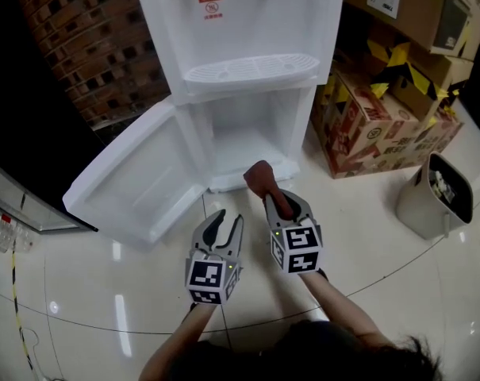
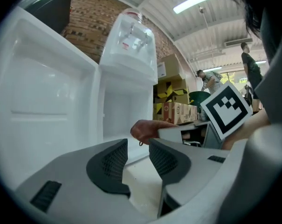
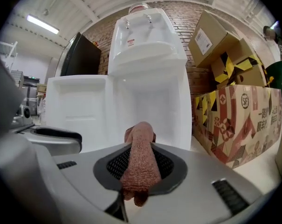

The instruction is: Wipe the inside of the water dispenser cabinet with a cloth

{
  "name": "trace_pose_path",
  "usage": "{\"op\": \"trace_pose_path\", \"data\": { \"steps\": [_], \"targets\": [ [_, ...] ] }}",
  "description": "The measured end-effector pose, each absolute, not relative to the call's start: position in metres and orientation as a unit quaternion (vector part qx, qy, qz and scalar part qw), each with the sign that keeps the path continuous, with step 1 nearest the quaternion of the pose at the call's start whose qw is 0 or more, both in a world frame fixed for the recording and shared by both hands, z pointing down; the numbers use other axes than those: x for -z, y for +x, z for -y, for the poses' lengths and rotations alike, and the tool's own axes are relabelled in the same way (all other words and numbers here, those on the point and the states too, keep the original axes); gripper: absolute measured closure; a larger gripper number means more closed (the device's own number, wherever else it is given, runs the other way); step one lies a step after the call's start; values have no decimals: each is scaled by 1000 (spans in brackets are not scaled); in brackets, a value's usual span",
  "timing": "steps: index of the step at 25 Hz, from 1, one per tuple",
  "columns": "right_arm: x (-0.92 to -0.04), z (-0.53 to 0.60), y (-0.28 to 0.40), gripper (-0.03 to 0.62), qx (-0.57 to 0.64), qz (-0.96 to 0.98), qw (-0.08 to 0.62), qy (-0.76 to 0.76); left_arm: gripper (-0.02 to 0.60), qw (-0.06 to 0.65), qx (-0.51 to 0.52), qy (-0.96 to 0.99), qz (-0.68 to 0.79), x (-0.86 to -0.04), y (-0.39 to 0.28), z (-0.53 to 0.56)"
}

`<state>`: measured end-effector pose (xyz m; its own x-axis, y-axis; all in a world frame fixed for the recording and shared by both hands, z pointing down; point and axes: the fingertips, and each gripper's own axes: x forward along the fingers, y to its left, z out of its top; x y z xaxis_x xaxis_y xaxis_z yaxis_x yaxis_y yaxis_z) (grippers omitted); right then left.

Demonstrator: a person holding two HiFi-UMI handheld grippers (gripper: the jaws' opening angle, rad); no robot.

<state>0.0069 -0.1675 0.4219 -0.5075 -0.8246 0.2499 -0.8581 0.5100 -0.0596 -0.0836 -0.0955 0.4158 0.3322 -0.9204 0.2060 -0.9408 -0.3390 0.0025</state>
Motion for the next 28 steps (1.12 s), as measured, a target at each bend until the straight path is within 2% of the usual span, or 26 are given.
{"op": "trace_pose_path", "data": {
  "steps": [28],
  "targets": [
    [-446, 126, -5, 516, -115, 868, 99, 472, 460, 66, -100, 810, 575, -423, -84, 66]
  ]
}}
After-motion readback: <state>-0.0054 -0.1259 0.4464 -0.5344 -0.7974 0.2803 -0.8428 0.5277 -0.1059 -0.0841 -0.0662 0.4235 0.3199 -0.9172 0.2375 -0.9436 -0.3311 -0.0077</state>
